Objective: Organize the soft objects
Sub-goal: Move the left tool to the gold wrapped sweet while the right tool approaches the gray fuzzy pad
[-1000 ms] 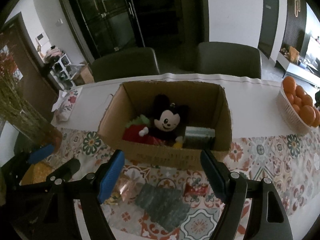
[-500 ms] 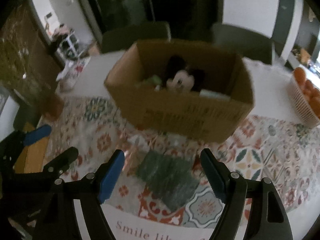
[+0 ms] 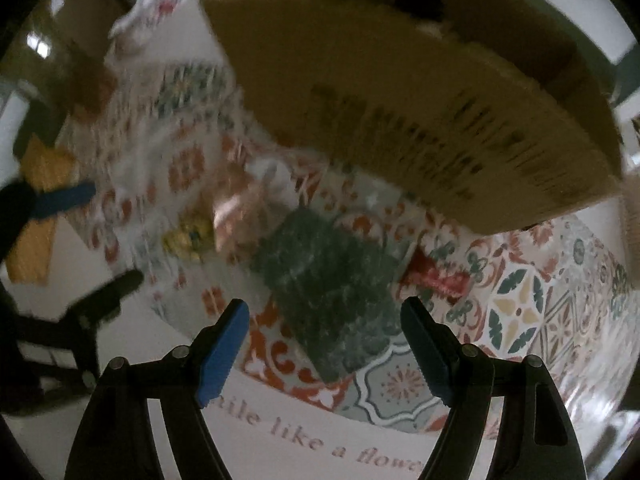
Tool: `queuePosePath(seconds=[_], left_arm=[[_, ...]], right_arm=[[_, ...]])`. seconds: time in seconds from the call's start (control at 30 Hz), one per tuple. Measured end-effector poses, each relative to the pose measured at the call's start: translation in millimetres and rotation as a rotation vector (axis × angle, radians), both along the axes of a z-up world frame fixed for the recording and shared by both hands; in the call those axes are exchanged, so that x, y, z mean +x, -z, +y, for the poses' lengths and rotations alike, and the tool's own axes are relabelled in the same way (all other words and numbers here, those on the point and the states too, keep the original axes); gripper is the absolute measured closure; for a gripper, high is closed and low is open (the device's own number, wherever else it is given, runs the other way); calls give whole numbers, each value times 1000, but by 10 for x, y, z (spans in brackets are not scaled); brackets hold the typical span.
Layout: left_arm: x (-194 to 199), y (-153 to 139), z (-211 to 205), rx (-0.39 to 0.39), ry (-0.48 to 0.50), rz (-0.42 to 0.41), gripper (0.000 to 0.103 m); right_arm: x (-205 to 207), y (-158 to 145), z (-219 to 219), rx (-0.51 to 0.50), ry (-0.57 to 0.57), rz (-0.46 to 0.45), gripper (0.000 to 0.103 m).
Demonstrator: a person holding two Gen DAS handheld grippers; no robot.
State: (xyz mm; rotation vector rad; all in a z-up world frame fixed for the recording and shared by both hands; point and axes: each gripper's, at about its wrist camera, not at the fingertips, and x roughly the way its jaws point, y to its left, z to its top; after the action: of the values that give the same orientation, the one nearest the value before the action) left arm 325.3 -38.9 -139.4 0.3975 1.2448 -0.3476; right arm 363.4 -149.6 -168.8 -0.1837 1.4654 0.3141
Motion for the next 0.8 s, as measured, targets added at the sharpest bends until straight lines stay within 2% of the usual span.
queuePosePath(seconds=[0.2, 0.33, 0.5, 0.67, 0.8], left_arm=[[-10, 283, -66, 1, 101, 122, 29], [45, 465, -77, 5, 118, 174, 29], [155, 608, -84, 16, 107, 200, 29], [194, 734, -138, 28, 107, 206, 30], [228, 809, -171, 14, 95, 198, 31]], right_arm=[[-53, 252, 112, -58, -114, 86, 17], [-40, 399, 148, -111, -172, 107, 11], [35, 608, 163, -153, -206, 160, 11], [91, 760, 171, -192, -216, 150, 11], [117, 849, 205, -179, -220, 136, 11]])
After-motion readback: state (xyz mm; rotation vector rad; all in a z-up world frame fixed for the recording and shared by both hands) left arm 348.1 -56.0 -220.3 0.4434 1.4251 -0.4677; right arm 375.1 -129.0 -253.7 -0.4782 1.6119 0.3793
